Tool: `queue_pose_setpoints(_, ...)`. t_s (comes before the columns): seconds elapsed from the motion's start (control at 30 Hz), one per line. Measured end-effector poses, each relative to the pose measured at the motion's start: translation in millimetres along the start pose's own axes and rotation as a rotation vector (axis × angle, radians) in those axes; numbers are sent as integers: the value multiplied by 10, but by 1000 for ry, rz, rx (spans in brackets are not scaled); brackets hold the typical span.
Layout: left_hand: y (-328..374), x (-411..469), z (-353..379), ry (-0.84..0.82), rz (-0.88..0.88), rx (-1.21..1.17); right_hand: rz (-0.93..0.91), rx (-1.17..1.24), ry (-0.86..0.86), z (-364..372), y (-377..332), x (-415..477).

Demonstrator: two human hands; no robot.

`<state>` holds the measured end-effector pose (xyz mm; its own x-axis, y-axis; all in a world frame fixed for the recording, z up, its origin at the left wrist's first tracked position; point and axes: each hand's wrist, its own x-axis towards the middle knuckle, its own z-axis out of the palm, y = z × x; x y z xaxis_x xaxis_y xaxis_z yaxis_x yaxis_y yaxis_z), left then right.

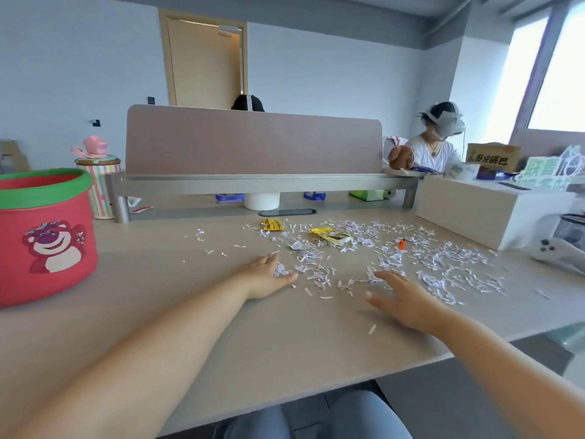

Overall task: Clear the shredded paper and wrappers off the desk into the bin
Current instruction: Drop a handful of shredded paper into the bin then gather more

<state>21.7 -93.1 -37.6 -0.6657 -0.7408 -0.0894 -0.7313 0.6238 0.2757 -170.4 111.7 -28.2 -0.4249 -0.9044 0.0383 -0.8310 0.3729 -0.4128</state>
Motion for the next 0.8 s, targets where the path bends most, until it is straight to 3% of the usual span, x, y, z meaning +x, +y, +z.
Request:
queue_pose_setpoints(0.13,132,-119,13,-58,119,-67,-42,-175,-135,83,56,-99)
queue_pose_setpoints(0.27,32,-229,-18,-58,78,147,-64,-280,-176,202,-131,33)
queue_pose_setpoints(0.4,50,-211,44,-124,36,188,-36,-257,-106,307,-377,537)
queue_pose_setpoints(0.63,167,179,29,-56,46,115,-121,-65,115,220,-291,1009)
queue_pose_setpoints(0.7,177,195,32,-124,83,126,-42,-169,183,71,-58,936)
queue_pose_setpoints(0.8,337,278,60,-156,120,138,244,-259,149,-41,256,738)
